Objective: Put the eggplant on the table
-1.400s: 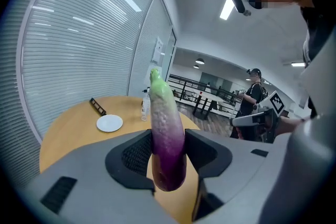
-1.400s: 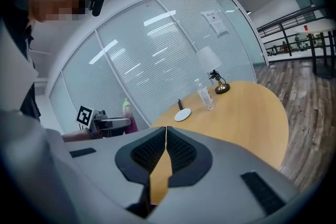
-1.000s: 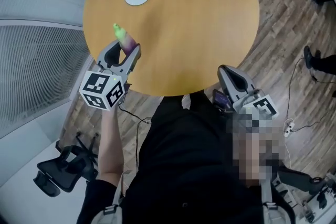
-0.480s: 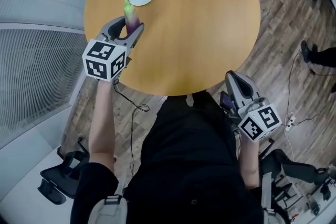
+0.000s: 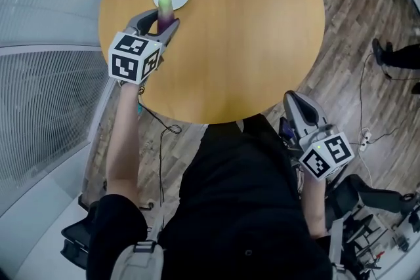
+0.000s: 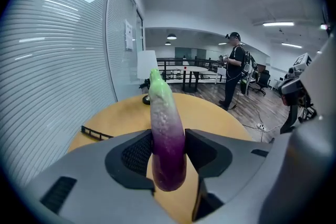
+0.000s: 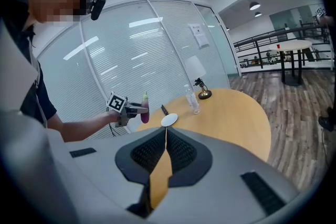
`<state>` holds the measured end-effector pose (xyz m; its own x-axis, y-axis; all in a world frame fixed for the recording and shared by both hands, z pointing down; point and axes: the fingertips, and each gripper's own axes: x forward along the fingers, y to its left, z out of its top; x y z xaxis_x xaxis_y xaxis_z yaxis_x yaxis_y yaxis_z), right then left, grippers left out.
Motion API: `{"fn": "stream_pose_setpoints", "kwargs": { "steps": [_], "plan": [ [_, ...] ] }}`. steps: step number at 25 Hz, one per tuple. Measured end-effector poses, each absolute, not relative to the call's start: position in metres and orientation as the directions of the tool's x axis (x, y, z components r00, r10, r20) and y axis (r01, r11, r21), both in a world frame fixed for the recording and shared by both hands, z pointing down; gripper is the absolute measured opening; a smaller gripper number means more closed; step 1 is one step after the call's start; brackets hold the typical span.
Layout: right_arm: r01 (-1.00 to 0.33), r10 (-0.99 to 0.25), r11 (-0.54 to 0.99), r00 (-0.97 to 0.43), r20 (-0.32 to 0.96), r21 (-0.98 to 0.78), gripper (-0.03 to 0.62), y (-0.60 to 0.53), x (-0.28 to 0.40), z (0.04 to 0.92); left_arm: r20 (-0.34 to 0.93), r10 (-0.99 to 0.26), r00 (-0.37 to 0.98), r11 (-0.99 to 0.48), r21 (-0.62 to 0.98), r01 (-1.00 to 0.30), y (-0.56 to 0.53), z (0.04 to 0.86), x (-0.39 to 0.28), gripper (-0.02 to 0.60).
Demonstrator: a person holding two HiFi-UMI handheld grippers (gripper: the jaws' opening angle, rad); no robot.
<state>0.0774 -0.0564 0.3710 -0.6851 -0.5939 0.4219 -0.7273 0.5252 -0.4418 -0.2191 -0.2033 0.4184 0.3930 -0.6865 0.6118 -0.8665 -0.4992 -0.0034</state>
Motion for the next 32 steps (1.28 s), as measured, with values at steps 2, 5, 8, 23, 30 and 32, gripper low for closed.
{"fn": "stream_pose_setpoints", "kwargs": {
  "steps": [2, 5, 8, 23, 30, 32],
  "plan": [
    [-0.742, -0.608, 0.512, -0.669, 0.427, -0.433, 0.018, -0.061, 0.078, 0.372, 0.63, -0.664, 0.403, -0.508, 0.016, -0.861, -0.213, 0.428, -0.222, 0.202],
    [-0.762, -0.632, 0.483, -0.645, 0.431, -0.432, 0.017, -0.069, 0.082, 0.369, 0.659, -0.632, 0.408, -0.521, 0.029, -0.853, -0.228, 0.442, -0.227, 0.202],
    [-0.776, -0.645, 0.463, -0.626, 0.439, -0.427, 0.017, -0.074, 0.08, 0.369, 0.691, -0.602, 0.4, -0.531, 0.028, -0.847, -0.243, 0.458, -0.234, 0.202],
    [-0.819, -0.648, 0.376, -0.566, 0.509, -0.433, 0.017, -0.09, 0.074, 0.382, 0.825, -0.51, 0.245, -0.673, -0.205, -0.711, -0.311, 0.536, -0.258, 0.202],
    [-0.831, -0.635, 0.357, -0.551, 0.542, -0.427, 0.017, -0.097, 0.075, 0.389, 0.855, -0.5, 0.14, -0.749, -0.345, -0.566, -0.331, 0.568, -0.262, 0.202],
    [-0.832, -0.631, 0.353, -0.549, 0.548, -0.427, 0.018, -0.099, 0.074, 0.39, 0.861, -0.495, 0.119, -0.765, -0.367, -0.53, -0.337, 0.576, -0.264, 0.202]
  ]
}}
